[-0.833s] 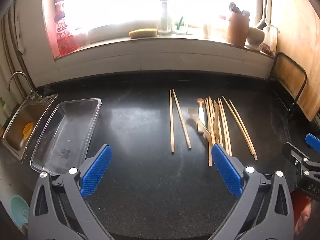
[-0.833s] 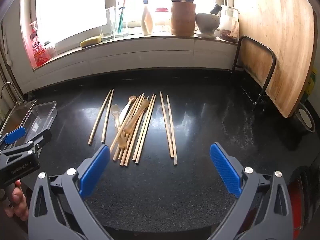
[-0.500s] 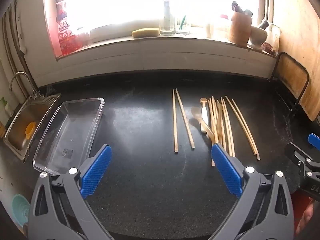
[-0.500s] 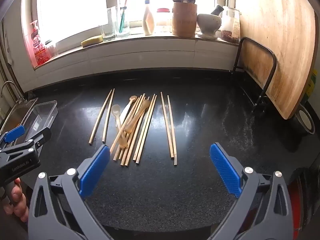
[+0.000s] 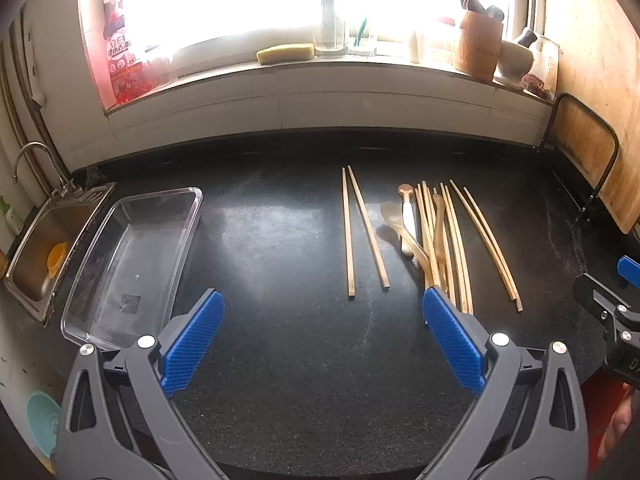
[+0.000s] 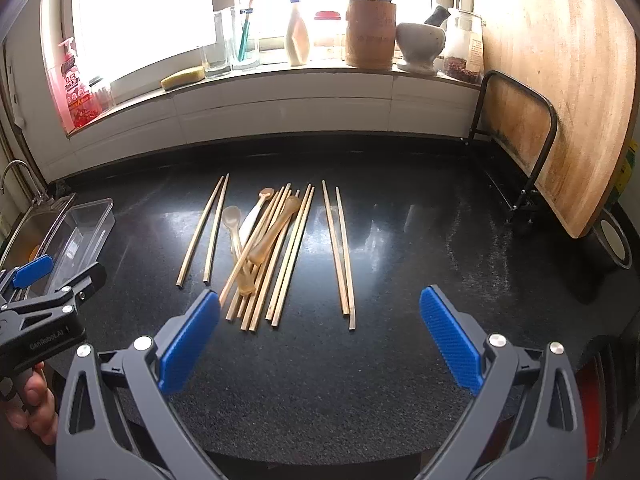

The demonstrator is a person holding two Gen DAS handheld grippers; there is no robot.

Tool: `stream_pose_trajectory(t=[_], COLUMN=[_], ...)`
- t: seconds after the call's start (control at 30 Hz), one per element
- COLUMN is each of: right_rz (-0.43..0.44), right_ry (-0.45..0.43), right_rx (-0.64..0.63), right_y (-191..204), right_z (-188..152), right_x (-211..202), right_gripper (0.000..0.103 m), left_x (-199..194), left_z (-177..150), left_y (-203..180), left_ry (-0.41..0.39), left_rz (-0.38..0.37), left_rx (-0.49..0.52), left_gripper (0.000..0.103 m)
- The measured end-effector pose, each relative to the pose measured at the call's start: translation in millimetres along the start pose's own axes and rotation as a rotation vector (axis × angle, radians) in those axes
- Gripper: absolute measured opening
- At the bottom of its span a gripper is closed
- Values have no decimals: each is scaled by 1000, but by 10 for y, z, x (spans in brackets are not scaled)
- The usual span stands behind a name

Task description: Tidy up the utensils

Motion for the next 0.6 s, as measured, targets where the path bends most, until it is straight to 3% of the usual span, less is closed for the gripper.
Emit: stream_pose_trajectory(t=[0.6], right_rz=[3], right_ry=[-1], right_rx=[0], right_y=[10], right_z=[-1], right_x=[6], right_gripper=[97], left_x=[18], left_z=[-55], left_y=[-11], left_ry=[3], left_rz=[-7], left_rx=[-12], left_gripper=[97])
Point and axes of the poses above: each gripper's, at about its wrist camera, not at the fingertips, and x roughly the way its jaws point, y to its left, z to its top, the point moved 3 cm from there along x, roughly the way its jaws point, and after that the axes turned 11 degrees about z, right-handed, at the moved point
